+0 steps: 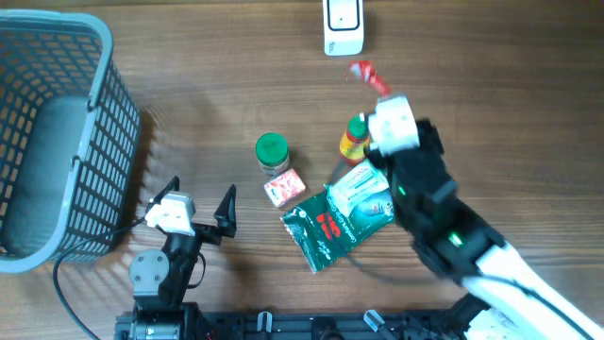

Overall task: Scan the item barcode
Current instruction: 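Hold the red tube raised in the right gripper above the pouch, then carry the red tube to the white scanner with the right gripper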

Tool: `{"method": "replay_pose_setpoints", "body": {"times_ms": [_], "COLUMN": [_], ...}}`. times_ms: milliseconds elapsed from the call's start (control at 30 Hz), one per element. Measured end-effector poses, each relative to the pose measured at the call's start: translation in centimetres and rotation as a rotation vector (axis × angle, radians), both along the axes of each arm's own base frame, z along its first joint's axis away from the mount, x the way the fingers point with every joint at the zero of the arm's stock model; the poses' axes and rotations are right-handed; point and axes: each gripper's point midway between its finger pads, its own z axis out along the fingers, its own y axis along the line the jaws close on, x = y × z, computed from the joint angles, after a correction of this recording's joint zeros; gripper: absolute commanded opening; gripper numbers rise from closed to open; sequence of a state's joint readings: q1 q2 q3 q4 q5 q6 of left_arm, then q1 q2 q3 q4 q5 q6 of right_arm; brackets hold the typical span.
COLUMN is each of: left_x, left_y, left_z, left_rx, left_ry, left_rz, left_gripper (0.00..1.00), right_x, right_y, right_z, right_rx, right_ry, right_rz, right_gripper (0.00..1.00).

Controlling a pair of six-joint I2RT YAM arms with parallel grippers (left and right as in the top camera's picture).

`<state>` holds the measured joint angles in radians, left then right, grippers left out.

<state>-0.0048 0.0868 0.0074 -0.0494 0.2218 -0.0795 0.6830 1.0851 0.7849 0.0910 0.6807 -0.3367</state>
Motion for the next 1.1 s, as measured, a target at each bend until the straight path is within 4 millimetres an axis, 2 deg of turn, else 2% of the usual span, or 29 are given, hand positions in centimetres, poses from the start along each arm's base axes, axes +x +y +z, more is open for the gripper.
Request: {"method": "replay_pose_setpoints", "body": {"times_ms": [133,167,200,367,500,600,700,833,1000,1100], "left_x": [0.0,0.0,0.0,0.0,0.0,0.0,0.0,0.0,0.0,0.0], "left_y": [0.0,0.0,0.0,0.0,0.0,0.0,0.0,0.0,0.0,0.0], "left_z": [0.0,0.0,0.0,0.0,0.0,0.0,0.0,0.0,0.0,0.0], "left_rx": [0.0,0.0,0.0,0.0,0.0,0.0,0.0,0.0,0.0,0.0], "left_ry": [0.001,0.001,0.001,0.001,0.001,0.001,0.001,0.001,0.001,0.001], "left_rz": [0.0,0.0,0.0,0.0,0.0,0.0,0.0,0.0,0.0,0.0], "left_gripper": [1.0,1.0,1.0,1.0,1.0,1.0,1.0,1.0,1.0,1.0], "right_x": [4.3,4.6,5.9,9.4,11.8,14.9,17.8,21.7,25.3,27.3], "right_y": [-2.9,-3.2,-4.9,-8.3,-10.3,-11.9,-12.1,-10.2,-8.4,-7.4], "right_z": [0.4,0.5,0.6,1.6,-0.1,-1.6,-2.7,-4.4,-5.6,-7.5], "right_rx": [-0.054,-0.057,-0.07,-0.077,-0.075,-0.057,-0.076,-0.112,-0.191,-0.267], "right_ry": [-0.097,-0.106,-0.131,-0.222,-0.197,-0.162,-0.134,-0.116,-0.121,-0.113], "right_rz": [-0.153,-0.161,-0.209,-0.152,-0.117,-0.115,-0.089,-0.001,0.082,0.12], "right_gripper": [0.04,0.04,0.04,0.04,0.04,0.04,0.04,0.04,0.04,0.04]}}
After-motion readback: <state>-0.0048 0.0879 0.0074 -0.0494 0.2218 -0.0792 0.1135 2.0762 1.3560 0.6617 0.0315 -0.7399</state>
